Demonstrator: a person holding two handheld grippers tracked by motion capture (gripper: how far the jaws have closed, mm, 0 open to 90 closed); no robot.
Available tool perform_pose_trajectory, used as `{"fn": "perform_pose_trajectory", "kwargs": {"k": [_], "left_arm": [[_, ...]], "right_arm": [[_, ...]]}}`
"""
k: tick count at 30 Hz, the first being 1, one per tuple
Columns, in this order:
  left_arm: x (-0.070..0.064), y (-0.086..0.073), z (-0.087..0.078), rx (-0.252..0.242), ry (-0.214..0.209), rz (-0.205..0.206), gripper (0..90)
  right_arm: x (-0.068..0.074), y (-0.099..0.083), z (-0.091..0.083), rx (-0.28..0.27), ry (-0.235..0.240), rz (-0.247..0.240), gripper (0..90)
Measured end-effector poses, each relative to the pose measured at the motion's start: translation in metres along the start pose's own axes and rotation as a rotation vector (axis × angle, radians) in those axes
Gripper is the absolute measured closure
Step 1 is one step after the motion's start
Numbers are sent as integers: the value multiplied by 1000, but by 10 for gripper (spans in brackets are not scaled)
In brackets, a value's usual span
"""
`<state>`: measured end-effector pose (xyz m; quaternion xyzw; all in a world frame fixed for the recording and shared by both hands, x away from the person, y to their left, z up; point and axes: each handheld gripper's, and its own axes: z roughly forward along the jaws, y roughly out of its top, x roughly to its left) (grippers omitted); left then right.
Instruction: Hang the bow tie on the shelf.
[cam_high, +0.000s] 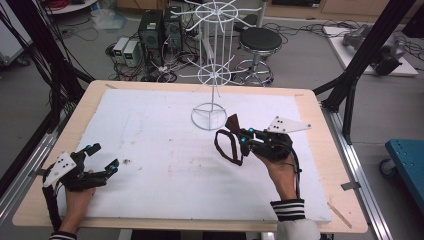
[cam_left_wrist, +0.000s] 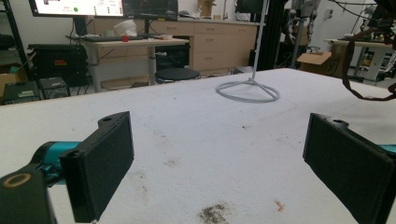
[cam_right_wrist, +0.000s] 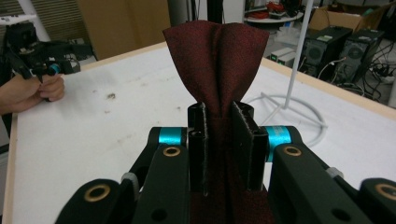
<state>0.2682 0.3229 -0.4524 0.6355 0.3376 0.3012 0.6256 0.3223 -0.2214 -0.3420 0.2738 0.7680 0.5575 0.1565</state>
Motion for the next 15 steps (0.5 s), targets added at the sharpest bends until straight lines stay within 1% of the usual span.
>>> {"fn": "perform_pose_trajectory", "kwargs": {"k": [1,3,4,7,15], "left_arm": [[0,0,0,1,-1,-1,91],[0,0,0,0,-1,-2,91],[0,0,0,0,-1,-2,91],[0,0,0,0,-1,-2,90],[0,0,0,0,-2,-2,91]], "right_arm": [[1,5,1,-15,-4,-10,771],[0,10,2,-30,-3,-6,771],[0,10,2,-30,-3,-6,771],[0,19,6,-38,-5,-15,771],[1,32,13,-48,-3,-33,771]]}}
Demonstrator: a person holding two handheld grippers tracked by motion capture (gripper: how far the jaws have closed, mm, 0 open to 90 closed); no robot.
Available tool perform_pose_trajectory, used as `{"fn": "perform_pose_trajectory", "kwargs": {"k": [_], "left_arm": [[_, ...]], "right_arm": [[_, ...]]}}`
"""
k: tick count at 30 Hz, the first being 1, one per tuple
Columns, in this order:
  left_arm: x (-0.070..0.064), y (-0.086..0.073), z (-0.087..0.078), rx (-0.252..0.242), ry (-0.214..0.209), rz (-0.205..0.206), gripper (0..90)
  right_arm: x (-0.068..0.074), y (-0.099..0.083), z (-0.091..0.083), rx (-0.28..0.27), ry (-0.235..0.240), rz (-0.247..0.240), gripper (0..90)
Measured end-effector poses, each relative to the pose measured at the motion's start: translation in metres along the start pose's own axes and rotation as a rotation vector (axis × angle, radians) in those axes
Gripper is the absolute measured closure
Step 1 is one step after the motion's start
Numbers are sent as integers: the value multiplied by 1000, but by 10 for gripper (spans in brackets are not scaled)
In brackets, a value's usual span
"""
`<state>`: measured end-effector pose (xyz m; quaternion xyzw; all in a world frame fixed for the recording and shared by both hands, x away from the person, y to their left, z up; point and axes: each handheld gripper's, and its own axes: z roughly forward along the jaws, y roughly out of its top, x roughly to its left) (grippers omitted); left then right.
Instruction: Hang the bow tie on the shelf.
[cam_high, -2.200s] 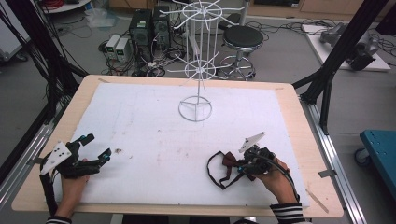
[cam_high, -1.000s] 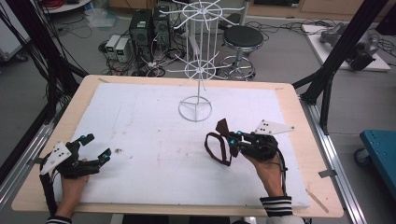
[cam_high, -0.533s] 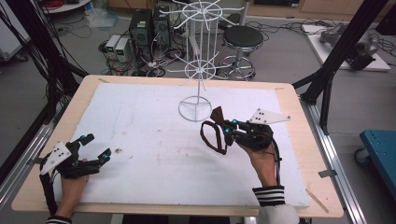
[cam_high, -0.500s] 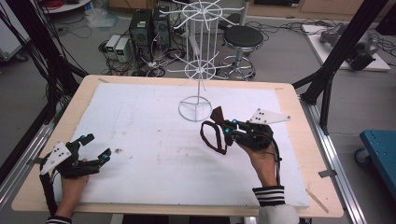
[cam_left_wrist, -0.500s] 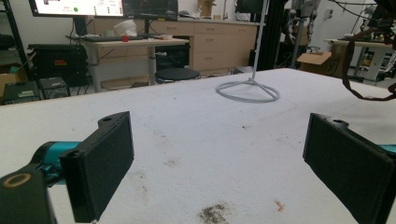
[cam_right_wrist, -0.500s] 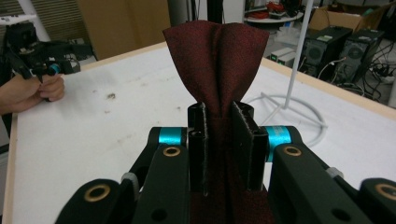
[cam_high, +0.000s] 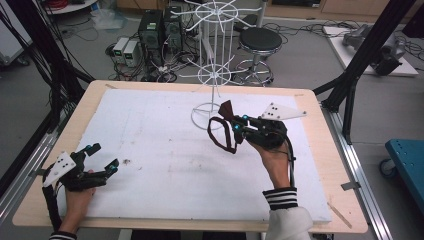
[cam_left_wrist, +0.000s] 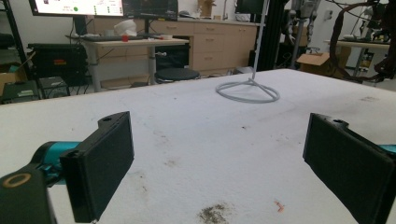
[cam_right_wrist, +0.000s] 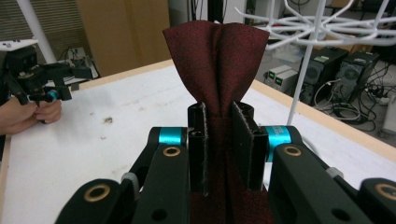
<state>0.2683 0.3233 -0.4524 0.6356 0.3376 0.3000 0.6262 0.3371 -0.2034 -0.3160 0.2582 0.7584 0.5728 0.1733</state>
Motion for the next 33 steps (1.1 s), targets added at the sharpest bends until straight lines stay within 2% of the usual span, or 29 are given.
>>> {"fn": "perform_pose_trajectory", "kwargs": {"k": [9,24,33], "left_arm": [[0,0,0,0,0,0,90],[0,0,0,-1,0,1,91],[0,0,0,0,0,-1,91]], "right_arm": [[-3,12,5,-9,-12,-1,771],[-7,32,23,-17,-24,-18,772],[-12,41,32,-28,-51,-14,772]]}}
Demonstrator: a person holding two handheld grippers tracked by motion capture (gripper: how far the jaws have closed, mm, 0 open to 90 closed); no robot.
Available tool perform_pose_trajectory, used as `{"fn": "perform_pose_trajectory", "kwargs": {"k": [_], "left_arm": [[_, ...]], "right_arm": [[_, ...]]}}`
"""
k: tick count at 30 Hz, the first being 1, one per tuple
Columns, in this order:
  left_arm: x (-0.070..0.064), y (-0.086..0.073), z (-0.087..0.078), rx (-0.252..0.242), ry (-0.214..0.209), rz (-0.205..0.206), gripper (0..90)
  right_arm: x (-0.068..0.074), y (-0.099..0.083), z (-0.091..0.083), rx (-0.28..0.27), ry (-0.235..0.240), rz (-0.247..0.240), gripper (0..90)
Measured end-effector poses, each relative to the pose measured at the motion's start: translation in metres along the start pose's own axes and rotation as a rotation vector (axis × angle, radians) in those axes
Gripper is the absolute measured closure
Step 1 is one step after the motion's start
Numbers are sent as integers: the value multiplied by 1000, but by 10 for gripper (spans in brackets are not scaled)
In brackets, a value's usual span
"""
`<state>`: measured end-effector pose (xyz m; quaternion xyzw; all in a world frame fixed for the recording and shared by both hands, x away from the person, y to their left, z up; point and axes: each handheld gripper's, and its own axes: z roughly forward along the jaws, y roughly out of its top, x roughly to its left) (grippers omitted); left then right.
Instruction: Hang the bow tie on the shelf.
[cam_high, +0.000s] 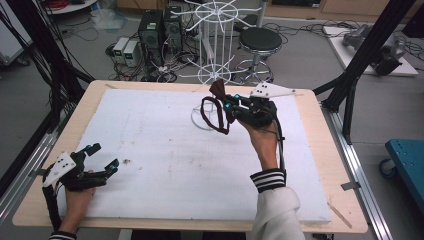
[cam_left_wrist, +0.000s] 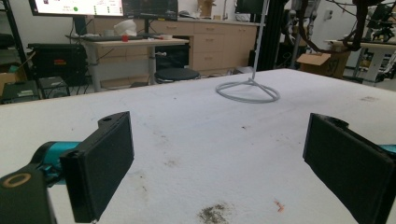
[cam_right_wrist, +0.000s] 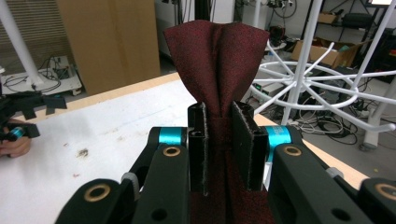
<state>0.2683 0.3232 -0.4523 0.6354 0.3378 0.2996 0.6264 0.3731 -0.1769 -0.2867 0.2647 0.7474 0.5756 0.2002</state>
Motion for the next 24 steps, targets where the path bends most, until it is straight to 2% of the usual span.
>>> {"fn": "perform_pose_trajectory", "kwargs": {"k": [11,15,24], "left_arm": [[0,0,0,2,-1,3,91],[0,0,0,3,-1,1,91],[0,0,0,0,-1,0,91]], "right_arm": [[-7,0,9,-12,-47,12,771],[-8,-2,11,-26,-63,19,771],[-12,-5,11,-21,-89,38,770]]}}
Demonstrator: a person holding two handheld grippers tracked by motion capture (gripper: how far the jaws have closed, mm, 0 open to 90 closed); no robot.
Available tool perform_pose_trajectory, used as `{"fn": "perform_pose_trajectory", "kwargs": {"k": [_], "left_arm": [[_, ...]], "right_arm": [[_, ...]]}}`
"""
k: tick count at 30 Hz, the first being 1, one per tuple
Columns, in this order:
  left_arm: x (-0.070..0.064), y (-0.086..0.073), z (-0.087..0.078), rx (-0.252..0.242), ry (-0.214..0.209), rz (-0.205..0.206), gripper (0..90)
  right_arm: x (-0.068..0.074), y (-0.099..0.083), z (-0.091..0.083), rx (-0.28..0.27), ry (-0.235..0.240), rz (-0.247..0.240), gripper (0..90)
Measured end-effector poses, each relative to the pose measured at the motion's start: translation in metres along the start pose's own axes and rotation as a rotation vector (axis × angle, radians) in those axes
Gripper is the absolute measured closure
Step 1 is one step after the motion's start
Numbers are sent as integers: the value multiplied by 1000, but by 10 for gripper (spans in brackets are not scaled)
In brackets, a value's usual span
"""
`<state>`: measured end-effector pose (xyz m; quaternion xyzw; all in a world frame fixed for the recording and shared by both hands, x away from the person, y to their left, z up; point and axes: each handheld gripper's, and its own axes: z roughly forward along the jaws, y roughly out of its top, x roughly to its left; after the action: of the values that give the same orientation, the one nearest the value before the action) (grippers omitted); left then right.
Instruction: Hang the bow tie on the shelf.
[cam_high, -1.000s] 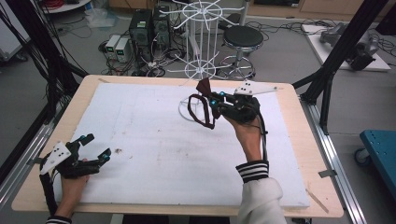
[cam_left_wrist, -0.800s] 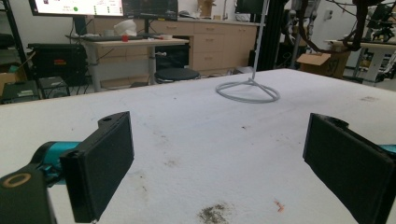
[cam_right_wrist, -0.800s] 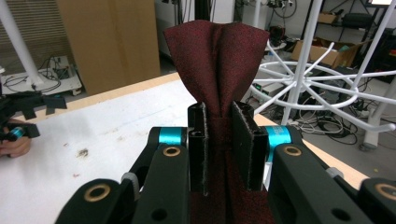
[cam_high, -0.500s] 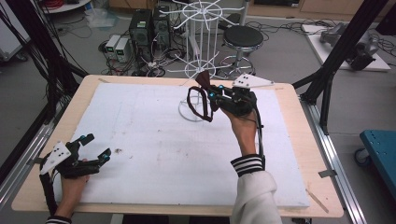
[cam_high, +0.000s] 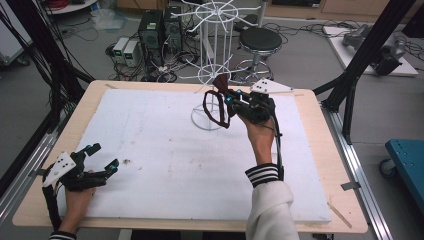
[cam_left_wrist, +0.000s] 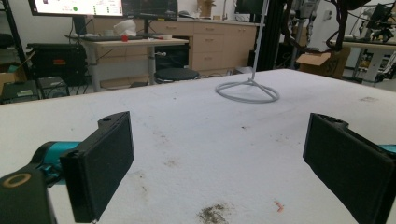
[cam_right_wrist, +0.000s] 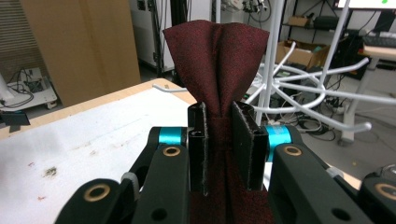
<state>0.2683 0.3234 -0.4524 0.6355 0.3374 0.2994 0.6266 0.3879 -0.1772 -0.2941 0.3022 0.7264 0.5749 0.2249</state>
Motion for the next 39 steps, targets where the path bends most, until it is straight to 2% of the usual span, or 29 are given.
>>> {"fn": "perform_pose_trajectory", "kwargs": {"k": [4,18,23,25,27,29,39], "left_arm": [[0,0,0,0,0,-1,91],[0,0,0,0,-1,0,90],[0,0,0,0,-1,-1,90],[0,0,0,0,-2,-1,90],[0,0,0,0,-2,-1,91],[0,0,0,0,-2,0,90],[0,0,0,0,-2,0,91]], "right_arm": [[-1,0,-1,1,-8,5,770],[-10,-8,1,18,-41,81,770],[-15,-16,0,25,-62,117,770],[-18,-22,0,38,-72,153,770],[-19,-24,0,31,-73,158,770],[-22,-28,0,42,-79,185,770],[-25,-43,-1,98,-102,200,770]]}}
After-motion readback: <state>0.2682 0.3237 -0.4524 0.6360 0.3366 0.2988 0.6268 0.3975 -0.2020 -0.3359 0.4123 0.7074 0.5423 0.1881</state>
